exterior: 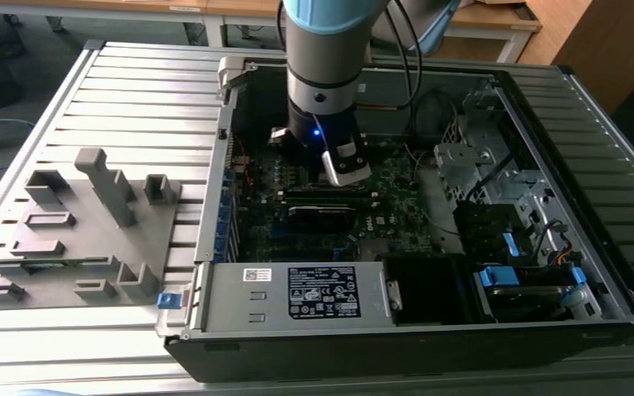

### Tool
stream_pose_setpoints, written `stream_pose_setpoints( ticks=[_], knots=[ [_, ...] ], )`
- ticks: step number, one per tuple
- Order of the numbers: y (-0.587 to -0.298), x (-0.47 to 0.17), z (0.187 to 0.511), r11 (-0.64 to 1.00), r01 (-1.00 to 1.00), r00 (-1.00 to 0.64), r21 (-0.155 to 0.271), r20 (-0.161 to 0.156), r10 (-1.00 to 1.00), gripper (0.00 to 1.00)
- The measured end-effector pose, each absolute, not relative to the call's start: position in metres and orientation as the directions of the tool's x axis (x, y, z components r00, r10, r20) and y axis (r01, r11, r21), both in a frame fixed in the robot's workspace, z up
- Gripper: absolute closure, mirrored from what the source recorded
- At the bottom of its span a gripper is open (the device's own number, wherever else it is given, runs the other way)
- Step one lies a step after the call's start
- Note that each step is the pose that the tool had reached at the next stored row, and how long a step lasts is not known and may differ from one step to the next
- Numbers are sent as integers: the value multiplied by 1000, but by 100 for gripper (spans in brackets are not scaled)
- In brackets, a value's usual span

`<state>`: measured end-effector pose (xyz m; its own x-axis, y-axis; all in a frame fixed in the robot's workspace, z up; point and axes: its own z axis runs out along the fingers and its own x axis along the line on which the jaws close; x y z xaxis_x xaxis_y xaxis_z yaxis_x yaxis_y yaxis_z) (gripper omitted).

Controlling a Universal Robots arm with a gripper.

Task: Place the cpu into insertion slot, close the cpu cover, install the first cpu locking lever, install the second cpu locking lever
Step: 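Install the second cpu locking lever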

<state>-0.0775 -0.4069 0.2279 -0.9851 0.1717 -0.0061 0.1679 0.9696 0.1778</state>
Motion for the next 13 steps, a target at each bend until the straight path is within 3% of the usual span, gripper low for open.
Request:
stream_pose_setpoints(
  ticks=[13],
  knots=[
    [-395,-59,227,969,177,-984,173,-7,181,89]
  ],
)
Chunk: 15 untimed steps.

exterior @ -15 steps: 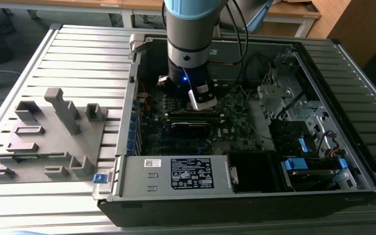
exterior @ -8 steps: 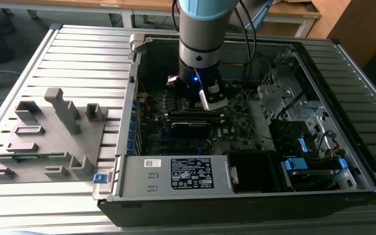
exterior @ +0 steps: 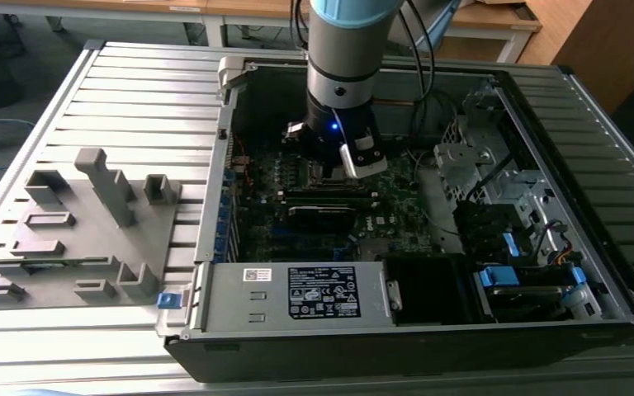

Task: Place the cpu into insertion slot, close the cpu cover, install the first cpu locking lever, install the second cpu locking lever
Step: 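Install the second cpu locking lever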

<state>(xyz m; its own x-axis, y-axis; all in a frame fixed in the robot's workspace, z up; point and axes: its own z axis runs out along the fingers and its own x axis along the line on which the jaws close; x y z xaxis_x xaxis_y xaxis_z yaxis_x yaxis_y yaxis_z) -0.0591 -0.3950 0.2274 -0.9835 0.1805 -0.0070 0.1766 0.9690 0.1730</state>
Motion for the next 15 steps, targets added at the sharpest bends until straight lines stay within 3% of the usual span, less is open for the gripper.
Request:
stream_pose_setpoints(
  ticks=[15],
  knots=[
    [-372,-54,227,977,177,-984,122,-16,180,89]
  ],
)
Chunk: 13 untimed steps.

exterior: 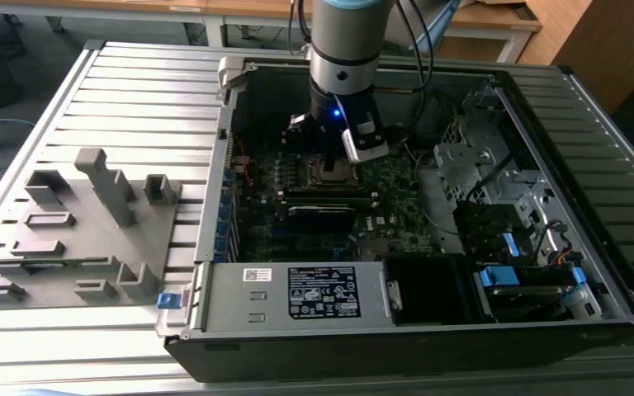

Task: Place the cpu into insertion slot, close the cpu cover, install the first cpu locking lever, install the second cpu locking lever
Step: 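Install the second cpu locking lever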

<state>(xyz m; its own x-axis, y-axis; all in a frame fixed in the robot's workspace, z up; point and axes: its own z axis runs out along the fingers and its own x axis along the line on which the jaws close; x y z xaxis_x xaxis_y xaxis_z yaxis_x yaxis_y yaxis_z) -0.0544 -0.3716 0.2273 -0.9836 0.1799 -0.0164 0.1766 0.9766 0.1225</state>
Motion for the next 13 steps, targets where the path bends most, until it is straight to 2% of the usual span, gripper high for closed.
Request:
stream_pose_setpoints(
  ticks=[13],
  knots=[
    [-367,-48,226,983,141,-989,116,-18,144,89]
  ],
)
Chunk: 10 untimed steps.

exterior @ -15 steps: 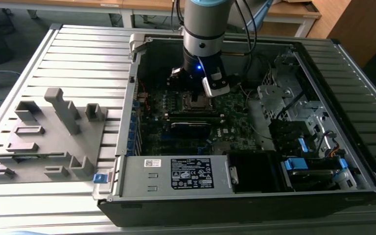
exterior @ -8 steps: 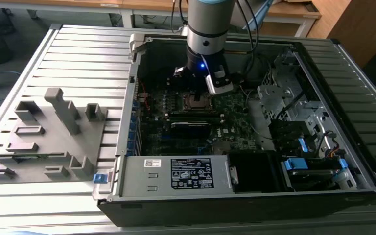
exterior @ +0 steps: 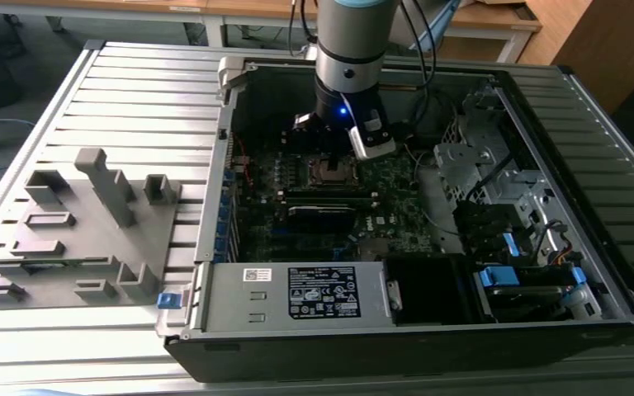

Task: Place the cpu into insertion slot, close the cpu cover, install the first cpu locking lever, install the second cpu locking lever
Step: 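Install the second cpu locking lever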

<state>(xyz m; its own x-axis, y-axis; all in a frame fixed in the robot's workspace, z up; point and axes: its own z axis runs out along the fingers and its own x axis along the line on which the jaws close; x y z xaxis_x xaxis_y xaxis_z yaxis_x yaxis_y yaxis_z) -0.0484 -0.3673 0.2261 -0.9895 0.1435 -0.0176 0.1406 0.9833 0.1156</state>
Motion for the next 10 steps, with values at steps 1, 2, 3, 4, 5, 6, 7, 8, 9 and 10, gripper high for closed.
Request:
stream_pose_setpoints(
  ticks=[1,2,3,4,5,6,7,8,9,10],
  knots=[
    [-367,-48,226,983,140,-990,116,-18,143,89],
    [-367,-48,226,983,140,-990,116,-18,143,89],
    [-367,-48,226,983,140,-990,116,-18,143,89],
    [-367,-48,226,983,140,-990,115,-18,143,89],
    [-367,-48,226,983,140,-990,115,-18,143,89],
    [-367,-47,226,983,140,-990,116,-18,143,89],
    [-367,-46,226,983,140,-990,116,-18,143,89],
    [-367,-45,226,983,140,-990,115,-18,143,89],
    [-367,-44,226,983,140,-990,116,-18,143,89],
    [-367,-43,226,983,140,-990,115,-18,143,89]
  ],
)
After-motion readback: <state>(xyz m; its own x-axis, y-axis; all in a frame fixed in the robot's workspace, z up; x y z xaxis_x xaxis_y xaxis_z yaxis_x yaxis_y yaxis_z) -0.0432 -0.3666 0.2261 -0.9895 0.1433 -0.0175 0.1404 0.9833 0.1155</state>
